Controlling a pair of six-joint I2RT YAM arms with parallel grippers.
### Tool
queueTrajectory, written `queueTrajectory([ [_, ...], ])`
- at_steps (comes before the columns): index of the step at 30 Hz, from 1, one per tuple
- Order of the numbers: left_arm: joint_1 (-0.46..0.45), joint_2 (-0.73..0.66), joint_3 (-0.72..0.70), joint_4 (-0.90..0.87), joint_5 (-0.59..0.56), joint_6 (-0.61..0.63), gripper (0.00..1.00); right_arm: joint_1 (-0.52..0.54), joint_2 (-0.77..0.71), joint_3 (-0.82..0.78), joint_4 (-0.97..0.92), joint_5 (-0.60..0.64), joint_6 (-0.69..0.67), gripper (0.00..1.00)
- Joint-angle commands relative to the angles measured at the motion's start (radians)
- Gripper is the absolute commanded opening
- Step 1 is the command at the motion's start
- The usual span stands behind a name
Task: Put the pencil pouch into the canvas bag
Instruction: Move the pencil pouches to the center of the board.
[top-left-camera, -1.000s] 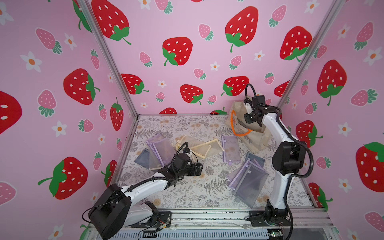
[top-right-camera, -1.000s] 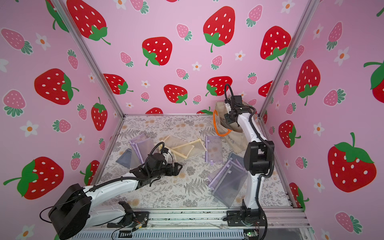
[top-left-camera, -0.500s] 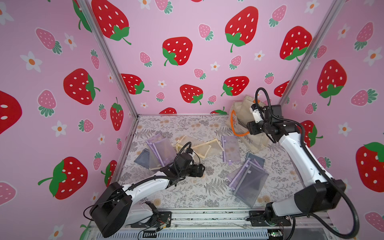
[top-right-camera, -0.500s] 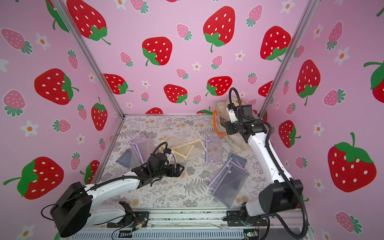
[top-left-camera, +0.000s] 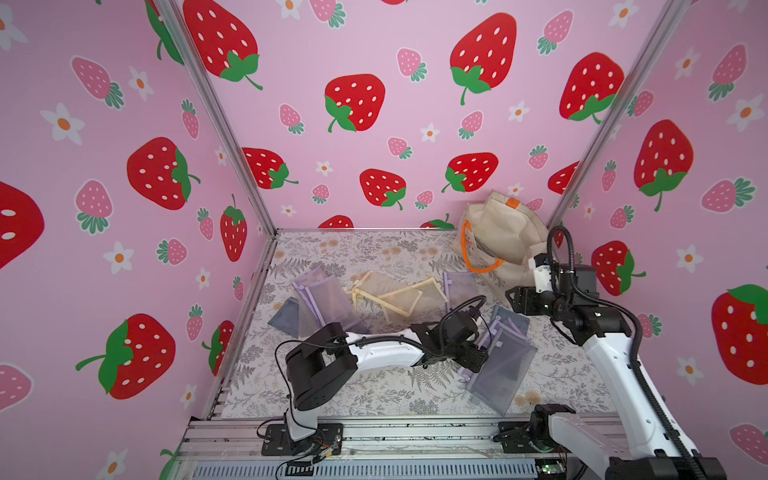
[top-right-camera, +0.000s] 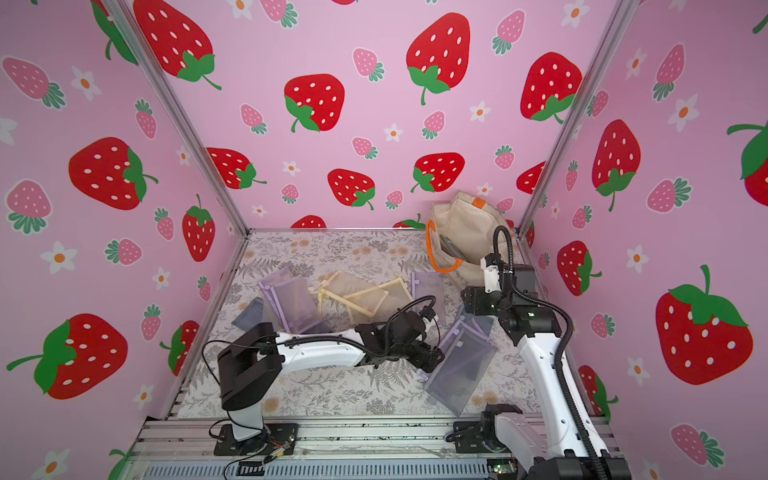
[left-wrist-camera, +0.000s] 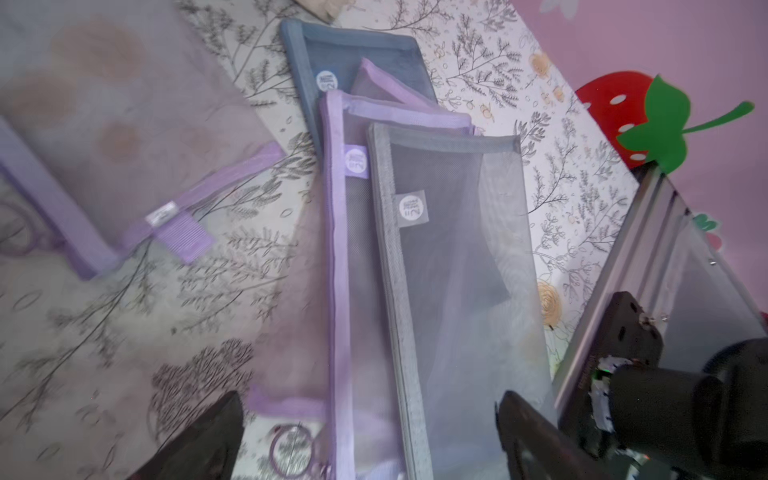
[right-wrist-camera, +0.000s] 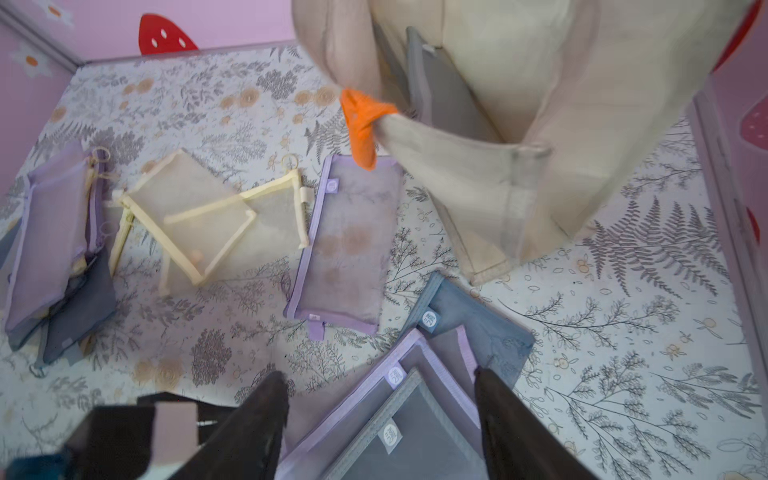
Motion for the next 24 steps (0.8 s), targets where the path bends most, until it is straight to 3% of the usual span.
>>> queueTrajectory([
  [1,-0.026,0.113,0.145,-0.135,-0.097,0.067,0.91,-0.095,-0.037,0.003,0.069,-0.082,0.038,0.73],
  [6,-0.064,0.269,0.331,-0.311,-0.194,0.102,0.81,-0.214,-0.076,-0.045,0.136,-0.177,0.088,0.72],
  [13,-0.067,0.422,0.58,-0.666,-0.273,0.057,0.69,-0.248,-0.125,-0.071,0.151,-0.214,0.088,0.72],
  [17,-0.046,0.36,0.455,-0.657,-0.26,-0.01,0.68,-0.25,-0.159,-0.111,0.162,-0.241,0.102,0.72],
  [24,0.076,0.131,0.088,-0.507,-0.183,-0.101,0.67,-0.237,-0.189,-0.214,0.2,-0.371,0.157,0.71],
])
